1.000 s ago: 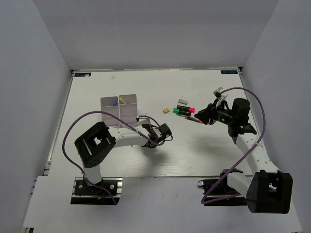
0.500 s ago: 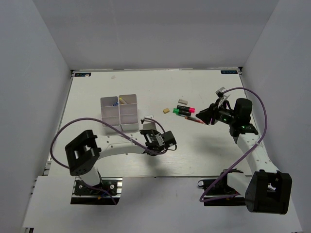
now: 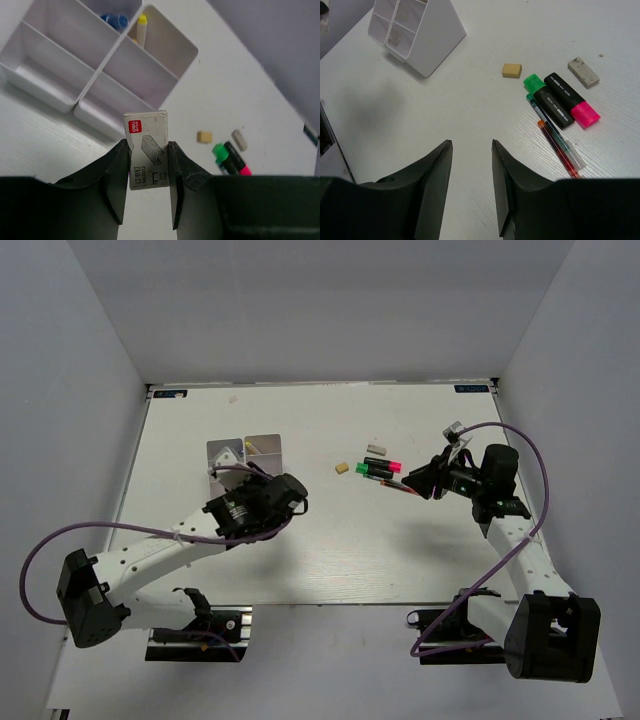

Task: Sort the stationery into containers
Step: Pick up the stationery from the center of the board, then place the stationery in the storage box.

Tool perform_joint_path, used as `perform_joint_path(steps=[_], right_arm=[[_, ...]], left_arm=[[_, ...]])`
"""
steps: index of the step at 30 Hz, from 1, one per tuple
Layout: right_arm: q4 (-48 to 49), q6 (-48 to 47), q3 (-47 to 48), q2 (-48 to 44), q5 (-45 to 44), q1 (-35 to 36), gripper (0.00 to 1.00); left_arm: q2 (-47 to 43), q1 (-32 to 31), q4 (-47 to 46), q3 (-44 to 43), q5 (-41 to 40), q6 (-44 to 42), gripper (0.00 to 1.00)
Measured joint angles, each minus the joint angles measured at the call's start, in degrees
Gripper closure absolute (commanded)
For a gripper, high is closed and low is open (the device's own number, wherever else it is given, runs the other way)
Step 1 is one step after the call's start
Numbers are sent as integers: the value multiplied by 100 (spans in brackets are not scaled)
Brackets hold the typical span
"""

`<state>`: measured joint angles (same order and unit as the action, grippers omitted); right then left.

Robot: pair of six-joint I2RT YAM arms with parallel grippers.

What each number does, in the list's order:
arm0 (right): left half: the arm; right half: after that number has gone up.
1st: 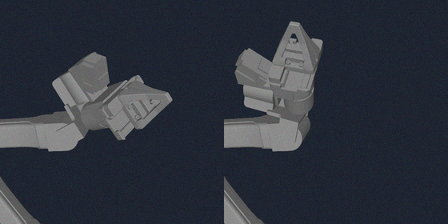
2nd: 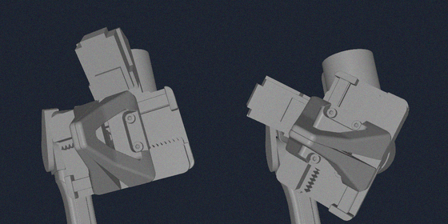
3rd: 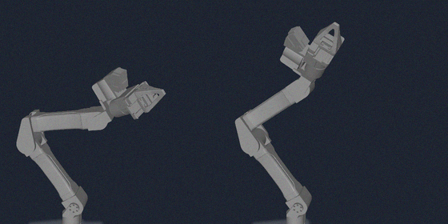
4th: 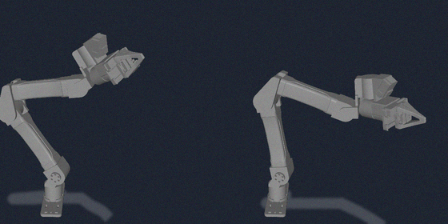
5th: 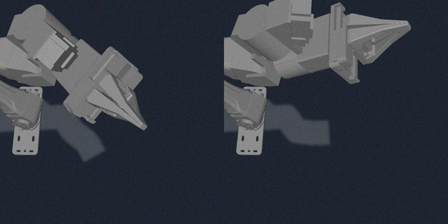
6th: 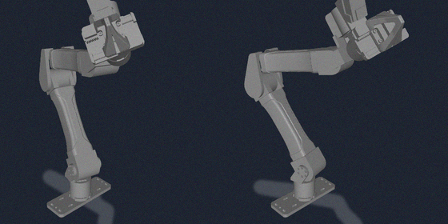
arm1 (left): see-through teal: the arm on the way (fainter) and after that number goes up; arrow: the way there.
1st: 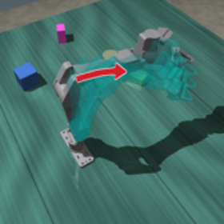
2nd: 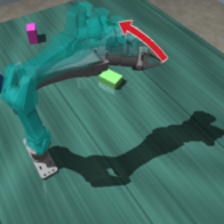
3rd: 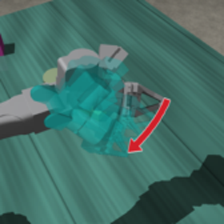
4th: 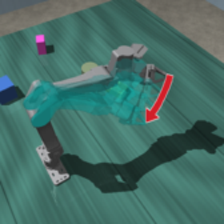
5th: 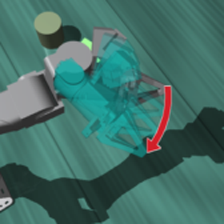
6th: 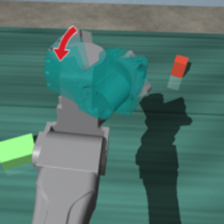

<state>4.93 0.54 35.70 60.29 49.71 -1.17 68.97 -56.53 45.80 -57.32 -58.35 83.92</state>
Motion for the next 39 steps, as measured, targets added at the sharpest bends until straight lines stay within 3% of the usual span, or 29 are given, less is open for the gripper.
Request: perform_joint_path(steps=[7, 19, 31, 38, 39], right_arm=[[2, 20, 0, -42, 20, -20, 56], [20, 37, -68, -116, 39, -70, 55], [46, 46, -90, -116, 109, -103, 55], [79, 46, -90, -105, 151, -109, 55], [83, 48, -90, -98, 151, -109, 54]], left_arm=[[343, 916, -136, -210, -155, 166, 84], [1130, 2557, -308, -374, 337, 278, 83], [1784, 2916, -494, -544, 728, 505, 78], [1827, 2988, -498, -542, 809, 728, 70], [1838, 2999, -503, -542, 809, 750, 63]])
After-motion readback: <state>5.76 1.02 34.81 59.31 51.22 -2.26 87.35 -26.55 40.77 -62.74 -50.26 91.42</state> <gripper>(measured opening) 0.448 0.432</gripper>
